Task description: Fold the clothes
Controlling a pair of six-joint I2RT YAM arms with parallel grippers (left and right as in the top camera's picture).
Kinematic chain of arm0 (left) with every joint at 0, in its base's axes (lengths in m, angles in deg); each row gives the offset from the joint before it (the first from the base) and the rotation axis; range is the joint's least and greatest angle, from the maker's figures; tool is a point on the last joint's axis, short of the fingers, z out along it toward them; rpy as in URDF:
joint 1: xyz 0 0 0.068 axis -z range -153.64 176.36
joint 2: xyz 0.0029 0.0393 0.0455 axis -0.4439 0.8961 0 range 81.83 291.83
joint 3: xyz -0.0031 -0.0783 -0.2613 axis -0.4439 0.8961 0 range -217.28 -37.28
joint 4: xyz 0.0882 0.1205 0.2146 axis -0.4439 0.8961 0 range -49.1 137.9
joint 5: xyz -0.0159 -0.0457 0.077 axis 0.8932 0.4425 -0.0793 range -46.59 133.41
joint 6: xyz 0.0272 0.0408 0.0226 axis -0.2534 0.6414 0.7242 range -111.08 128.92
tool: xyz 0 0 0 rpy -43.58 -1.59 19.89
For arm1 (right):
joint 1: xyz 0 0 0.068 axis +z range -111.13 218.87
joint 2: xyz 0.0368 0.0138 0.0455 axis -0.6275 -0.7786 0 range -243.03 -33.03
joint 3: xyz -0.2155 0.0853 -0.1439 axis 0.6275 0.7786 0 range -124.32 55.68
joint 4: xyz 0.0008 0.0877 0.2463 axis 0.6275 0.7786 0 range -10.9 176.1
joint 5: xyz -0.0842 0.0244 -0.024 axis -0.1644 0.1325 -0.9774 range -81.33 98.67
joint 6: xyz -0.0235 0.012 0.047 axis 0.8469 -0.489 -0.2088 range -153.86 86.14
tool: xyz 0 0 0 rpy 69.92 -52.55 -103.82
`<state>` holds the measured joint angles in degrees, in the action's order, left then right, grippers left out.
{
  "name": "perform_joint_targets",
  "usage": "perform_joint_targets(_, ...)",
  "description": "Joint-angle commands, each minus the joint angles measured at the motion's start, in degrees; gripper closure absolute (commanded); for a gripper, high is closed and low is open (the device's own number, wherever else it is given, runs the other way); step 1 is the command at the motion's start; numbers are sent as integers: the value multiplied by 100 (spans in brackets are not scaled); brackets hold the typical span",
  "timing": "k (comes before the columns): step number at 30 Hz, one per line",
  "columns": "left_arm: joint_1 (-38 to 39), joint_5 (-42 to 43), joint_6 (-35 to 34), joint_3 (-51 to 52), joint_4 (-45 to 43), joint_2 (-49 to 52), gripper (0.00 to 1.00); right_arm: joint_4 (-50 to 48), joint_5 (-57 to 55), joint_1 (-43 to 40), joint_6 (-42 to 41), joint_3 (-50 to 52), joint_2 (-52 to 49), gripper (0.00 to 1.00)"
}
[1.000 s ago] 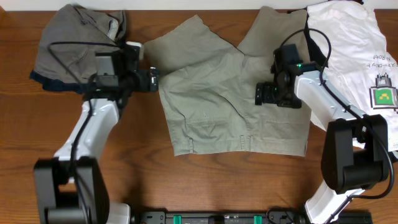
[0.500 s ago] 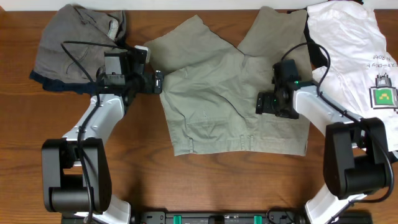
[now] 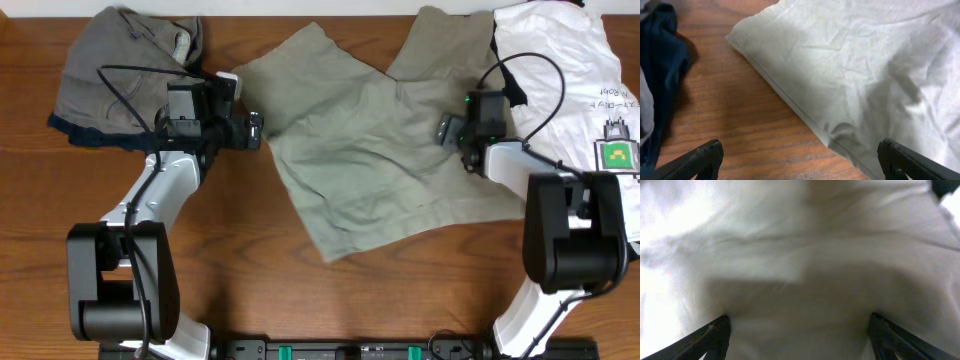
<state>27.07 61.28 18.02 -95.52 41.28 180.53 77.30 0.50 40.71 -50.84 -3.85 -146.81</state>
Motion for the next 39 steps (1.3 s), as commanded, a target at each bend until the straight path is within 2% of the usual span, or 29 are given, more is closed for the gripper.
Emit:
perform_joint_targets(1, 2, 31, 103, -103, -118, -17, 0, -122, 289, -358, 310, 120, -817, 10)
perform_joint_targets(6, 2, 33, 98, -103, -597, 72, 2, 247, 791, -669, 664, -280, -811, 4)
perform_joint_targets(9, 4, 46, 90, -118, -994, 227, 2, 979, 1084, -708, 682, -686, -566, 1)
perform_joint_targets(12, 9, 133, 33, -426, -999, 560, 2, 1759, 1427, -638, 748, -1091, -216, 1)
perform_joint_targets(16, 79, 210, 37, -1300, -389, 1211, 2, 2487, 1510, -431, 815, -1447, 278, 1)
perform_joint_targets(22, 114, 205, 138, -2966, 756, 2164, 1, 3003, 1506, 13, 896, -1523, 1038, 1)
perform_joint_targets(25, 114, 203, 138, -3442, 968, 2472, 6, 3147, 1504, 192, 894, -1523, 1239, 1)
perform_joint_targets(30, 114, -50, 129, -3578, 979, 2706, 18, 3296, 1506, 367, 892, -1523, 1327, 1)
perform_joint_targets(39, 114, -254, 138, -3578, 1108, 2883, 17, 3362, 1508, 431, 892, -1521, 1327, 1)
